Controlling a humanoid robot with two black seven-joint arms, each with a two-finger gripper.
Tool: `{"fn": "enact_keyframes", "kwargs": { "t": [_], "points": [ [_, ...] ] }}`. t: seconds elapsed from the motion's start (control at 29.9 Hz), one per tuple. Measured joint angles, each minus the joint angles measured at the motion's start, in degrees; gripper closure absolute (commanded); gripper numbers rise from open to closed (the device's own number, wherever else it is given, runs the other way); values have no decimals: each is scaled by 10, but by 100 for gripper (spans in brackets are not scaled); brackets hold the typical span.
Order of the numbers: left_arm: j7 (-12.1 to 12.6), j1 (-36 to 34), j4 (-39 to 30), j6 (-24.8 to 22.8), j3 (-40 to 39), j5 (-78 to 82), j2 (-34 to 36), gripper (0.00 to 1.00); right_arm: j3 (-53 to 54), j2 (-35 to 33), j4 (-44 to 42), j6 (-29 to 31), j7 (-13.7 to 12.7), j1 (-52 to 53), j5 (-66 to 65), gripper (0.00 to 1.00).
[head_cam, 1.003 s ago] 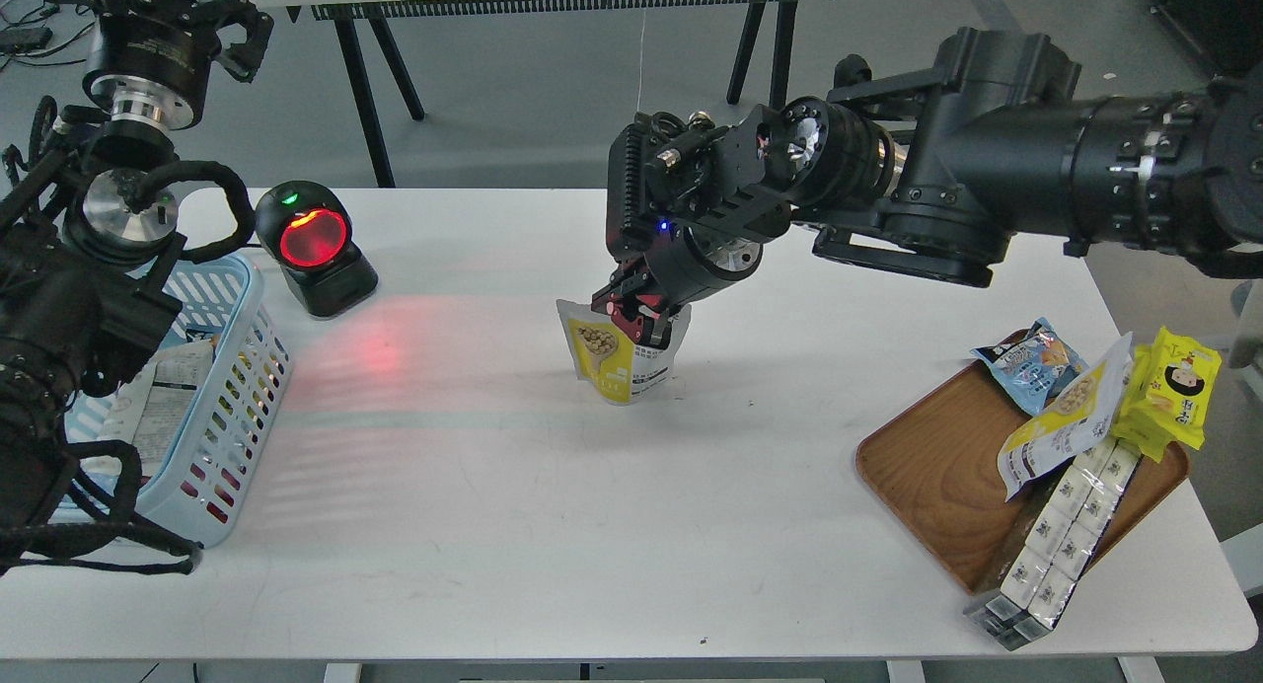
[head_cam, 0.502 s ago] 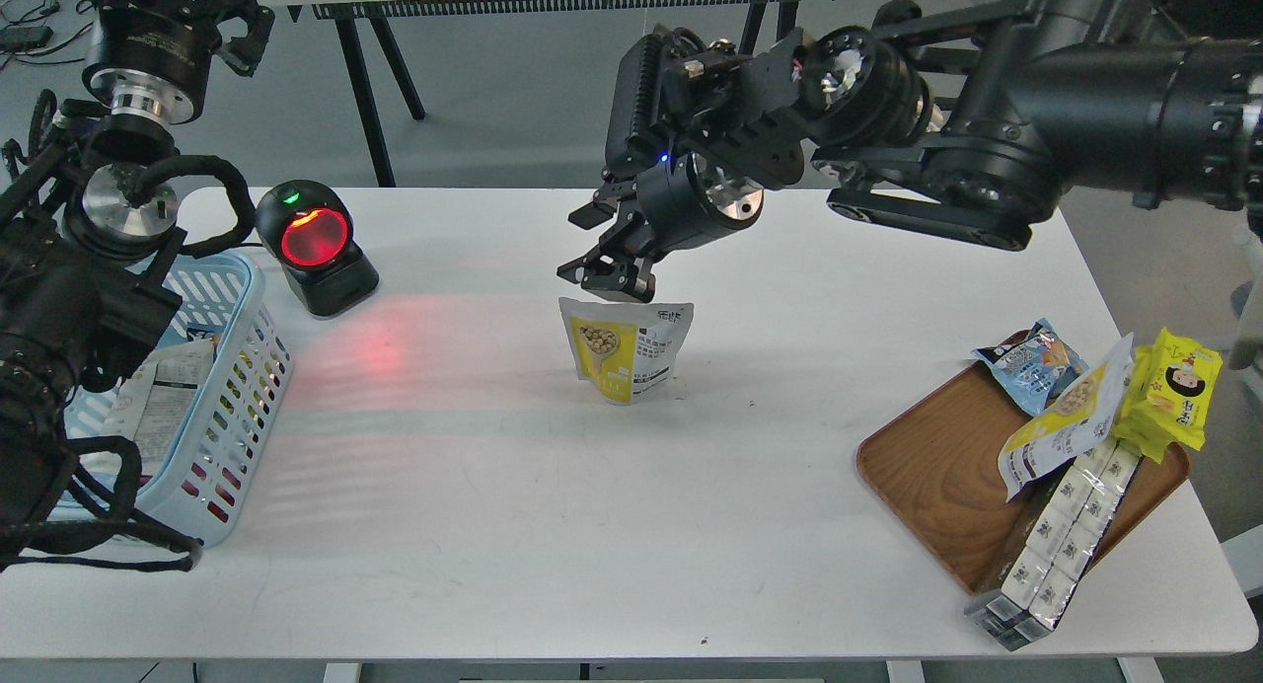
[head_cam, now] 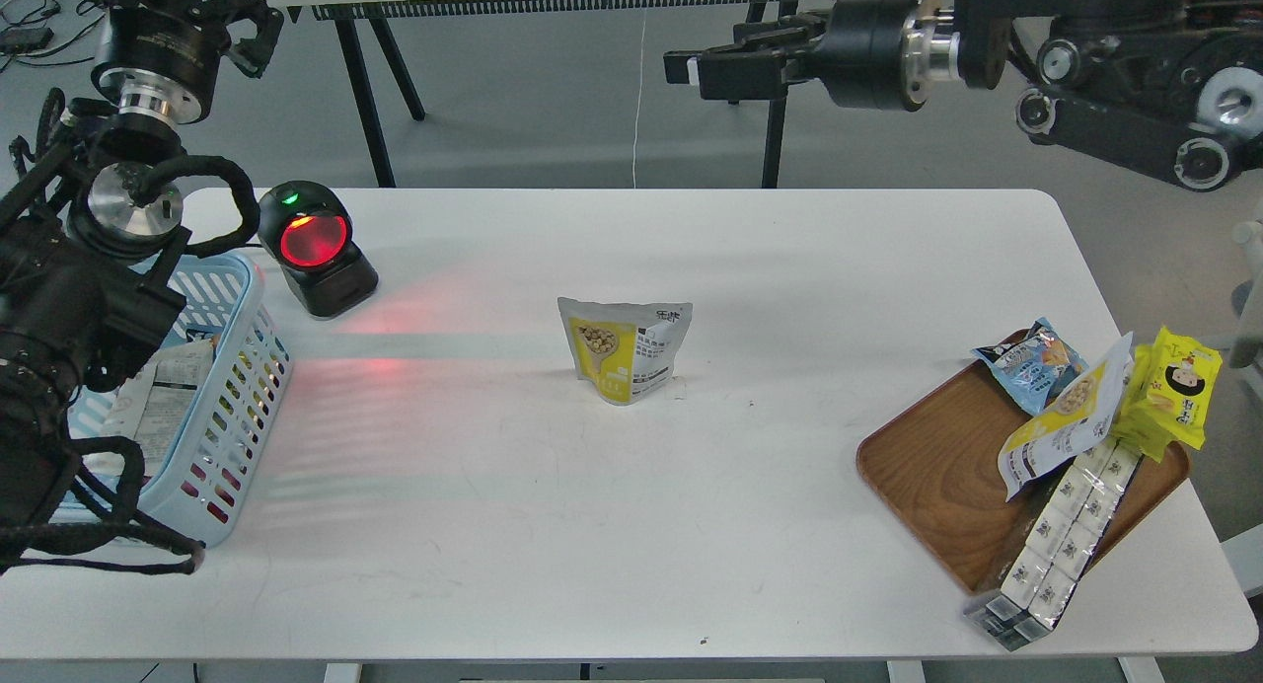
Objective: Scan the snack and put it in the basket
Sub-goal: 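Set the pouch upright on the table, open and withdraw the right gripper, then reach the left gripper to the standing yellow pouch and grasp it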
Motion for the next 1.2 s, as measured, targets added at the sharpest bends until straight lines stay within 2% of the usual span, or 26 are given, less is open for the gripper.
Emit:
{"fn": "enact_keyframes", "kwargs": {
  "t": [0.2,0.33,0.43,0.57,0.64,0.8,1.0,1.2],
  "points": [
    [1,-16,-1,0,22,0,-2,0,111,-83,-4,-2,0,-74,42,1],
    [7,-33,-12,0,56,0,2,0,194,-104,-5,5,0,-141,112,1],
    [31,-53,-15,0,84,1,6,0,236,-123,-9,6,0,-174,176,1],
    [82,-82,-20,0,123,2,17,1,289,-138,-18,5,0,-215,319,1],
    [95,-91,-35,0,146,5,35,1,310,-140,-28,5,0,-230,390,1],
    [99,-115,-140,0,203,77,108,1,348,-141,-69,13,0,-262,549,1],
    [97,-126,-279,0,208,279,158,6,391,-135,-118,49,0,-308,655,1],
    [71,-139,-428,0,203,532,180,6,485,-112,-138,78,0,-379,721,1]
  ]
}}
